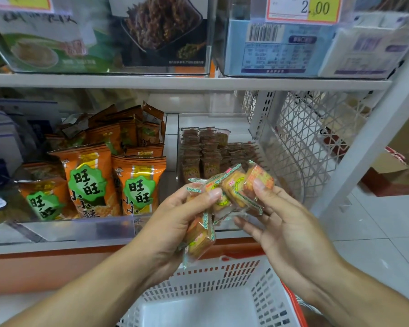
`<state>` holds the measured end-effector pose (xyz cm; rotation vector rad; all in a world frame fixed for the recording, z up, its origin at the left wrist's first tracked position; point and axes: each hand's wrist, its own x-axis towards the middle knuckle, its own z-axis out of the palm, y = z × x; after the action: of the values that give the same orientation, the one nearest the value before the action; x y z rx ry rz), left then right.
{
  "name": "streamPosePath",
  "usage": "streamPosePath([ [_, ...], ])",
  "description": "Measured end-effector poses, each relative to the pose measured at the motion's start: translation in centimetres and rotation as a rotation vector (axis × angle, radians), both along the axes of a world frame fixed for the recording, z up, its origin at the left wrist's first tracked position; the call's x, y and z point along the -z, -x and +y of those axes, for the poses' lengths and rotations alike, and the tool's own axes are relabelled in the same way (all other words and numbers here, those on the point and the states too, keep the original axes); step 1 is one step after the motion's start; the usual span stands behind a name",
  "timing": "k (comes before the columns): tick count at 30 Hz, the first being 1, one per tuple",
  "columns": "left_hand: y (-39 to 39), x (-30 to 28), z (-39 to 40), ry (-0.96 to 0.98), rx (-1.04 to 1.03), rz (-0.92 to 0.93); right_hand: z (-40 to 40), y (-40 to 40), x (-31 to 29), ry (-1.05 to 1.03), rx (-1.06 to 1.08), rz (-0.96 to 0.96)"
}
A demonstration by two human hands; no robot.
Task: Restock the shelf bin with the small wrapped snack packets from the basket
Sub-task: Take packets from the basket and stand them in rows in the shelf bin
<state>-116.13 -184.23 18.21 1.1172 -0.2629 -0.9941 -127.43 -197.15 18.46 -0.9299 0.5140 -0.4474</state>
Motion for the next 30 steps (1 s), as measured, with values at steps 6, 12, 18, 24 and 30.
streamPosePath([
  [6, -0.4, 0.4, 0.1, -0.074, 0.03, -0.106, -0.4, 0.0, 0.1, -0.066, -0.124, -0.044],
  [12, -1.2, -0.5, 1.1, -0.217, 0.272, -0.07, -3.7, 0.1, -2.5, 0.357, -0.37, 0.114],
  [18, -0.9, -0.5, 1.4, -0.256, 0.597, -0.048, -4.3, 0.3, -2.8, 0.525, -0.652, 0.219],
  [24, -0.5, 0.0, 1.3, -0.115, 0.657, -0.053, -3.7, -0.1, -2.9, 0.318, -0.634, 0.094],
  [30, -0.7, 0.5, 0.8, -0.092, 0.516, -0.072, -3.0, -0.8, -2.4, 0.261, -0.471, 0.037],
])
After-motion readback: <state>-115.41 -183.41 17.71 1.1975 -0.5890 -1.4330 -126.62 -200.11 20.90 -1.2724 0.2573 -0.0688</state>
